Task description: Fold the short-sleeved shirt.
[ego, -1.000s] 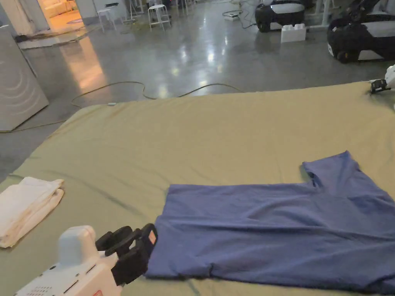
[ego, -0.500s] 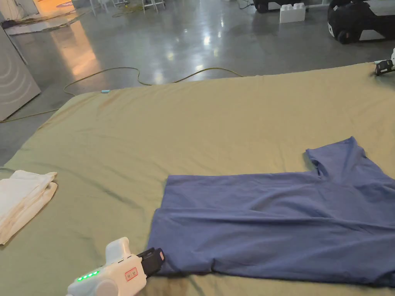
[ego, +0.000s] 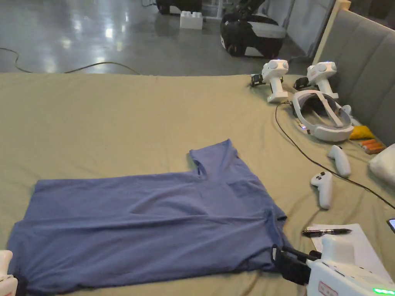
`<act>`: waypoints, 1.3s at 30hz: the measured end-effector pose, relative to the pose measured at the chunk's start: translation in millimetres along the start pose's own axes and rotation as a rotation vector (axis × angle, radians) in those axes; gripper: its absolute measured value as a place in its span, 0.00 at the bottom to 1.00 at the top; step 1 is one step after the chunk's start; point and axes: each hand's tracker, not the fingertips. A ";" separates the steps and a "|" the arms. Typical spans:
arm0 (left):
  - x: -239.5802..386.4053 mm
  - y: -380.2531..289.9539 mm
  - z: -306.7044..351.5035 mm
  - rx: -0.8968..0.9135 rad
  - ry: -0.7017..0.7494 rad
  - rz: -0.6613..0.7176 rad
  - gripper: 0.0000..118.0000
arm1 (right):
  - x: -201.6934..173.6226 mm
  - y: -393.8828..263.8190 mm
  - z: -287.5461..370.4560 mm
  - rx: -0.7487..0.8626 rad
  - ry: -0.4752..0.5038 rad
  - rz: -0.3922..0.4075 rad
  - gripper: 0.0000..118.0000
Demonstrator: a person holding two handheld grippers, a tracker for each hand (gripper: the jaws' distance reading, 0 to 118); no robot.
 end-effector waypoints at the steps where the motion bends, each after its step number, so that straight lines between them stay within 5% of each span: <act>1: 0.7 0.6 3.2 -0.002 -0.006 0.016 0.17 | 9.5 0.9 -21.6 -0.030 -0.021 -0.029 0.74; 4: 0.3 -0.3 9.2 -0.006 -0.023 0.047 0.17 | 36.8 -2.7 -74.5 -0.175 -0.087 -0.097 0.71; 6: -0.4 0.0 12.5 -0.003 -0.028 0.053 0.17 | 45.1 -2.8 -93.6 -0.305 -0.115 -0.125 0.51; 7: 0.3 -0.8 13.3 -0.002 -0.028 0.052 0.17 | 43.5 1.1 -91.5 -0.253 -0.097 -0.117 0.50; 9: 0.5 -1.2 17.0 0.001 -0.031 0.056 0.17 | 38.2 6.9 -86.2 -0.266 -0.124 -0.025 0.18; 10: -6.8 1.9 12.0 -0.005 -0.042 0.066 0.14 | 37.4 7.6 -84.4 -0.255 -0.116 0.018 0.12; 15: -47.3 1.4 56.6 0.101 -0.172 0.255 0.07 | 19.0 15.1 -52.6 -0.187 -0.125 0.031 0.06; 21: -69.5 -29.1 114.5 0.141 -0.206 0.300 0.07 | 5.0 12.4 -5.8 -0.128 -0.140 0.106 0.06; 32: -60.4 -114.5 121.5 0.059 -0.210 0.227 0.07 | 10.1 -50.6 58.2 -0.209 -0.110 0.069 0.06; 34: -63.4 -114.7 123.8 0.101 -0.249 0.291 0.27 | 11.9 -53.3 55.2 -0.202 -0.109 0.048 0.16; 36: -67.7 -116.1 129.6 0.120 -0.266 0.308 0.74 | 14.3 -53.8 55.3 -0.192 -0.143 0.038 0.58; 39: -73.8 -116.5 159.2 0.266 -0.306 0.366 0.79 | 16.9 -49.4 72.9 -0.098 -0.085 0.002 0.60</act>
